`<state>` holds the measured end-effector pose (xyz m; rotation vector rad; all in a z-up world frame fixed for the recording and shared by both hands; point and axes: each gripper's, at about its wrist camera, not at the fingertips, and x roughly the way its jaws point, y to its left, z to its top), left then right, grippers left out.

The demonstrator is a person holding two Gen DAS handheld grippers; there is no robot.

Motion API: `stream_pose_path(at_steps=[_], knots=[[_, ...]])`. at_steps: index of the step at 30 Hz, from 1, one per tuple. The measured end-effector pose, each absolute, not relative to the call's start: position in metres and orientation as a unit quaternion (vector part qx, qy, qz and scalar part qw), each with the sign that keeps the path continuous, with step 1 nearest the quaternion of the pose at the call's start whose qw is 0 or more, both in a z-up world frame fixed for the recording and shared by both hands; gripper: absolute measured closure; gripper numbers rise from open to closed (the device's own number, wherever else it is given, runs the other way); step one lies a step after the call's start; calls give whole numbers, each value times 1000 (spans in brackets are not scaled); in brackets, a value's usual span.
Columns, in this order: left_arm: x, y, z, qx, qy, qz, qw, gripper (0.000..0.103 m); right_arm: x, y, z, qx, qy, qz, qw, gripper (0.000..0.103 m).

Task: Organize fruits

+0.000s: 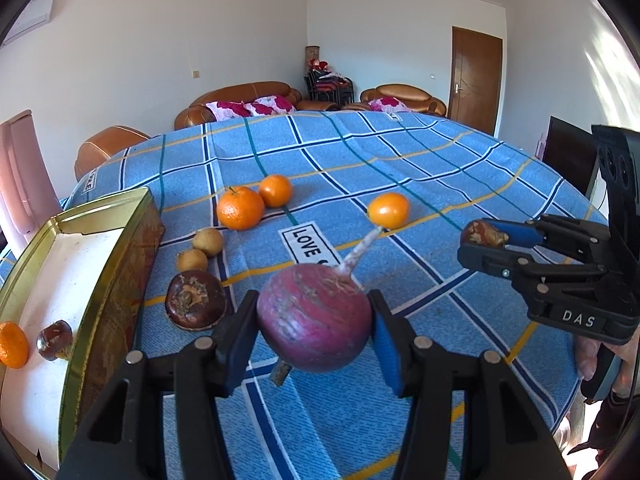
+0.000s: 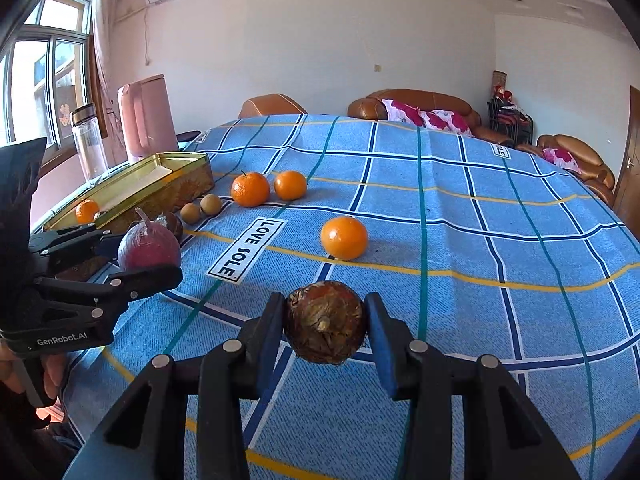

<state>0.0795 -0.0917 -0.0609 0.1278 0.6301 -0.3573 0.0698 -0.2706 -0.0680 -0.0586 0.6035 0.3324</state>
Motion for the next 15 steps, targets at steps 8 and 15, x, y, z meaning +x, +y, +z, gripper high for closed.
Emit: stream_pose_path(at_steps=[8,15], knots=[[72,-88,-56,59,281,-173,942,48,62,-270,-64,-32,268,177,947,60],[65,-84,-53,50,259,-168,950,48,59,-271,-63,-32,255,181,949,60]])
